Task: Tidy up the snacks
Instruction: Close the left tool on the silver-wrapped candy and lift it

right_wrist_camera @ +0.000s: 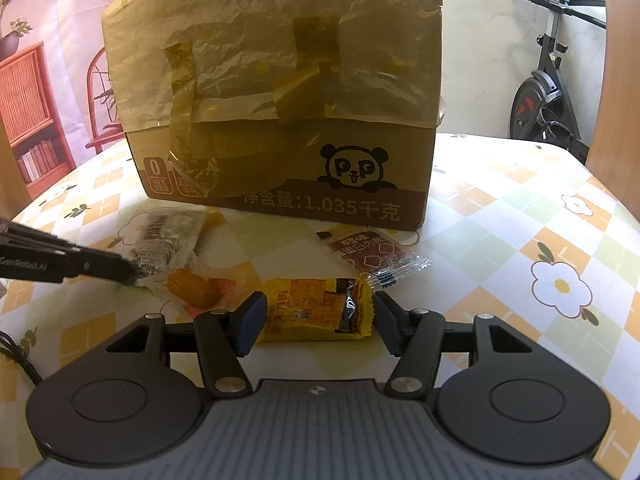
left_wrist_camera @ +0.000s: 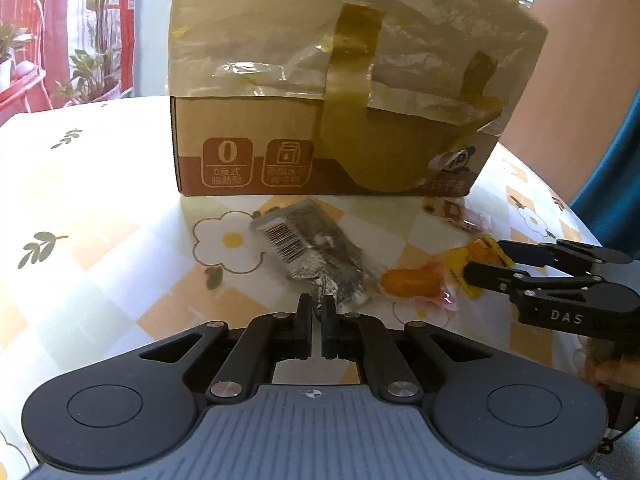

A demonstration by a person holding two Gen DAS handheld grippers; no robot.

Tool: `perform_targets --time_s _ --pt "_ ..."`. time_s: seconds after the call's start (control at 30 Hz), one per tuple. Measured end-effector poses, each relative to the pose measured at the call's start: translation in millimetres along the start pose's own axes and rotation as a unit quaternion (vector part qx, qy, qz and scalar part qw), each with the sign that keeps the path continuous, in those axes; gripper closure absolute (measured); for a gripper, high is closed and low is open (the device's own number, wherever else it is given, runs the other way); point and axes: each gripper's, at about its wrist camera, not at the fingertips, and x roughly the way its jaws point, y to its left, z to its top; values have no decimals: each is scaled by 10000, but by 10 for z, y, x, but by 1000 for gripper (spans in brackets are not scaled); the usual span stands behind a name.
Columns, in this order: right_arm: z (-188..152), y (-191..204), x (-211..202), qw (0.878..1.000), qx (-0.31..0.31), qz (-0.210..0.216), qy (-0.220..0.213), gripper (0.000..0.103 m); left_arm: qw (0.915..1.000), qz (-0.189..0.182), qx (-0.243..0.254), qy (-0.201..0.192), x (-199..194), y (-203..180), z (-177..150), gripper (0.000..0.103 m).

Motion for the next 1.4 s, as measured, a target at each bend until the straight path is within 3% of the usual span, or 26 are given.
perform_targets --time_s 0.03,0.1,0.13,0.17,0.27,0.4,0.57,0.83,0.9,0.97,1.17,1.23,1.3,1.4 --pt "2 0 2 10000 -6 2 2 42 10000 42 -41 -29 -12 11 8 93" --pt "1 6 2 10000 -12 2 4 42 9997 125 -218 -80 -32 53 37 76" --pt "2 7 2 10000 -8 1 5 42 9992 147 -340 -112 -40 82 50 59" --pt "2 6 1 10000 -7 1 3 42 9987 160 -464 -141 -45 108 62 53" --pt "2 4 1 10000 -4 4 1 42 9978 110 -647 -78 1 99 95 53" --pt "3 7 1 10000 -3 7 3 42 9984 311 -472 -71 88 -44 125 53" --pt "4 5 5 10000 7 17 4 42 9975 644 -199 -201 189 -236 141 55" --pt "3 -34 2 10000 60 75 -6 42 9965 803 -77 -238 261 -329 195 58" --pt "2 -43 -4 9999 70 89 -7 42 9969 727 -109 -264 249 -321 201 63" --pt "0 -49 -8 9999 90 103 -11 42 9968 662 -176 -421 185 -305 201 80" --pt "-5 -53 -16 9999 107 102 -21 43 9968 543 -140 -568 55 -317 217 89" --pt "-4 -55 -21 9999 112 81 -31 46 9966 538 -162 -603 5 -306 212 90" --pt "-7 -68 -29 9998 160 81 -51 51 9963 532 -195 -649 -42 -293 212 98" --pt "-11 -81 -47 9997 189 105 -93 55 9961 465 -133 -734 -136 -295 235 99"
